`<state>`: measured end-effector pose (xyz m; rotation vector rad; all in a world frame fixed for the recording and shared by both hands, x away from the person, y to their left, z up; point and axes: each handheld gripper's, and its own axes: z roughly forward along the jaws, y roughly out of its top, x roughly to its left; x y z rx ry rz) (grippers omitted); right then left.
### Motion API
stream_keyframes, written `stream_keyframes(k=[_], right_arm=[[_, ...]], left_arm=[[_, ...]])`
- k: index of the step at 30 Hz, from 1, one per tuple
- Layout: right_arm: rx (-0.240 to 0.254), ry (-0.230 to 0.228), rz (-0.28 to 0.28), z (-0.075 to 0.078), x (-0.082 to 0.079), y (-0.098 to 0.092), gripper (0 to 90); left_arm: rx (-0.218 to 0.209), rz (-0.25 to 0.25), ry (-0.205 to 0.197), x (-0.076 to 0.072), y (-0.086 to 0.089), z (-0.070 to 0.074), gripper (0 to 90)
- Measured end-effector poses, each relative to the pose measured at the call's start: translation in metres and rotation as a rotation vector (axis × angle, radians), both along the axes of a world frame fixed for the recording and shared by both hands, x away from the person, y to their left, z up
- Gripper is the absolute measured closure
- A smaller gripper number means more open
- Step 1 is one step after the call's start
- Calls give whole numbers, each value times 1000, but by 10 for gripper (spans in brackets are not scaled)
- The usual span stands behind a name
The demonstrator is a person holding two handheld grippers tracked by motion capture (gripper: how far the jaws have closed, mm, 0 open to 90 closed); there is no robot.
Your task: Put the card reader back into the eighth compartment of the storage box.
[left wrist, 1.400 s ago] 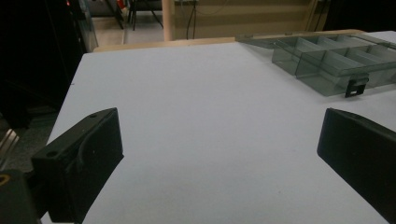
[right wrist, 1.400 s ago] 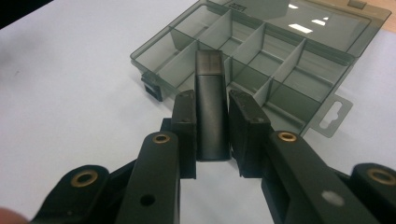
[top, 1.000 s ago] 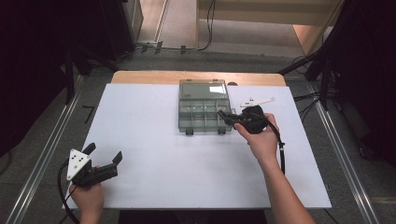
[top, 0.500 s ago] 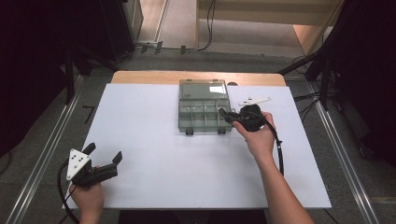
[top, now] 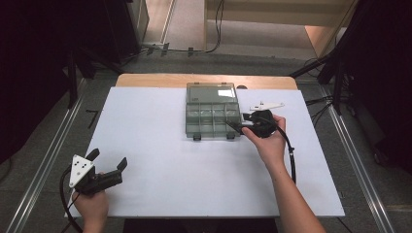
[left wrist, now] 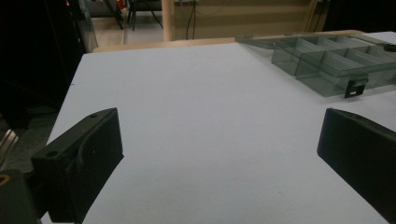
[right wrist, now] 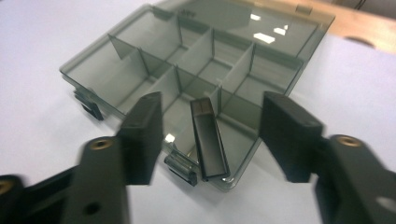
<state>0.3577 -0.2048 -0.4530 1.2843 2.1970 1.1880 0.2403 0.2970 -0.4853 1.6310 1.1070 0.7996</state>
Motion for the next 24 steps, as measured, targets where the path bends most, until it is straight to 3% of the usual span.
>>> stream_keyframes(k=[1, 6, 8, 10, 11, 12, 13, 15, 24], right_arm=[[11, -16, 25, 1, -3, -2, 253], [-13, -7, 36, -1, -6, -3, 243], [-36, -8, 41, -2, -5, 0, 333], [-6, -10, 64, -3, -5, 2, 486], [-6, -10, 64, -3, -5, 2, 486], [-7, 11, 71, -5, -3, 5, 668], [-7, 11, 71, -5, -3, 5, 668], [-4, 37, 86, -8, 1, 5, 850], [-36, 62, 72, -17, 8, 8, 874]], left_arm=[[0, 0, 0, 0, 0, 0, 3], [1, 1, 0, 0, 0, 0, 4], [0, 0, 1, 0, 0, 0, 3], [-1, 1, 1, 0, 0, 0, 3], [0, 1, 1, 0, -1, 0, 3], [1, 1, 1, 0, -1, 0, 4], [1, 1, 1, 0, -1, 0, 3], [0, 1, 1, 0, 0, 0, 3], [-1, 2, 2, 0, 0, 0, 3]])
